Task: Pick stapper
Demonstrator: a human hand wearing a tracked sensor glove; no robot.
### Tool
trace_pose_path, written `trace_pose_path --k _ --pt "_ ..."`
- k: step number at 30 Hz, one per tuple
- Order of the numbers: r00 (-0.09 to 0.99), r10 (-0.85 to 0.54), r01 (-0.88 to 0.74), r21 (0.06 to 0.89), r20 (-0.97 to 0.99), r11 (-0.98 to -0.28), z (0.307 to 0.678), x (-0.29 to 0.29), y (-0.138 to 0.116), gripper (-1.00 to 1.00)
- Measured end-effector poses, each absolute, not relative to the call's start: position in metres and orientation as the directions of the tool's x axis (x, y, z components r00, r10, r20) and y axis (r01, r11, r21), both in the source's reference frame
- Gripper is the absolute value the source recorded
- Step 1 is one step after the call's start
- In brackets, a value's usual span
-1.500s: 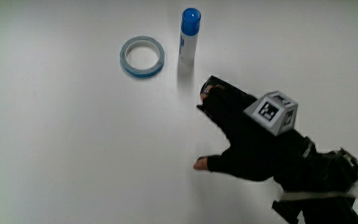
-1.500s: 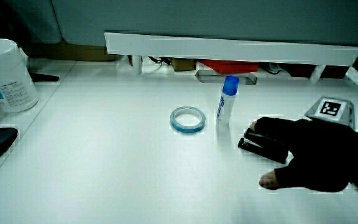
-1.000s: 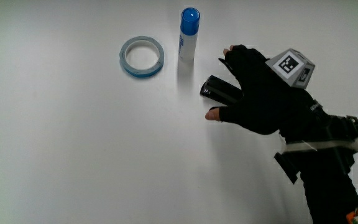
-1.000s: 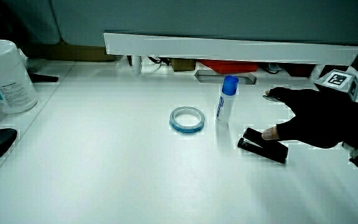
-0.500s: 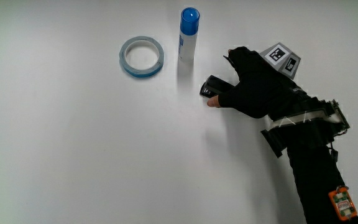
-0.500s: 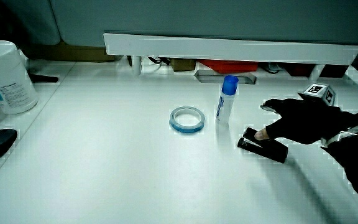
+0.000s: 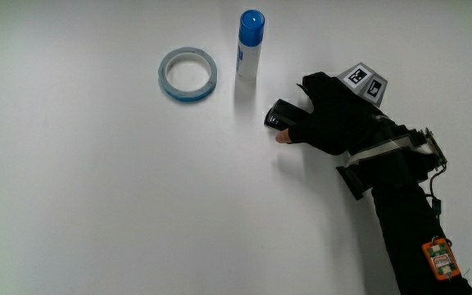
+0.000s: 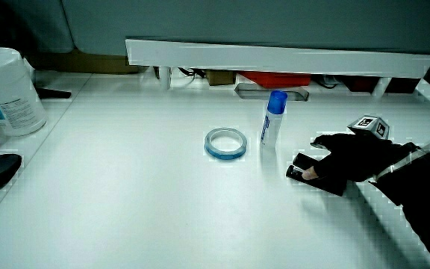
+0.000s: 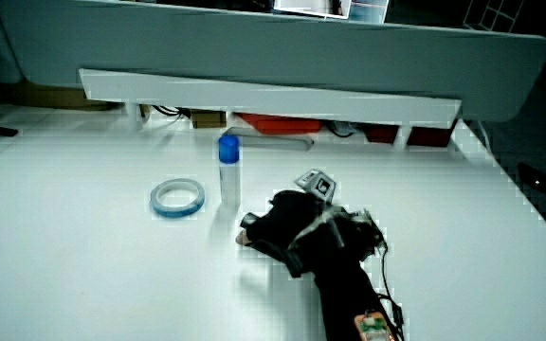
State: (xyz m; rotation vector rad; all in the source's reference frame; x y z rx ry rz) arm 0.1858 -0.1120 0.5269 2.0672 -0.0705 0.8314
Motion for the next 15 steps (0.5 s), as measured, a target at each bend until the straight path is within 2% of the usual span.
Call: trace_pose_path --k 9,15 --pt "0.760 0.257 -0.340 0.703 0.597 -0.625 0.5310 0.1878 -0.1133 0.43" --pt "0.761 0.246 -0.313 0.671 0.601 -0.672 0.5285 0.1898 -0.1137 0.71"
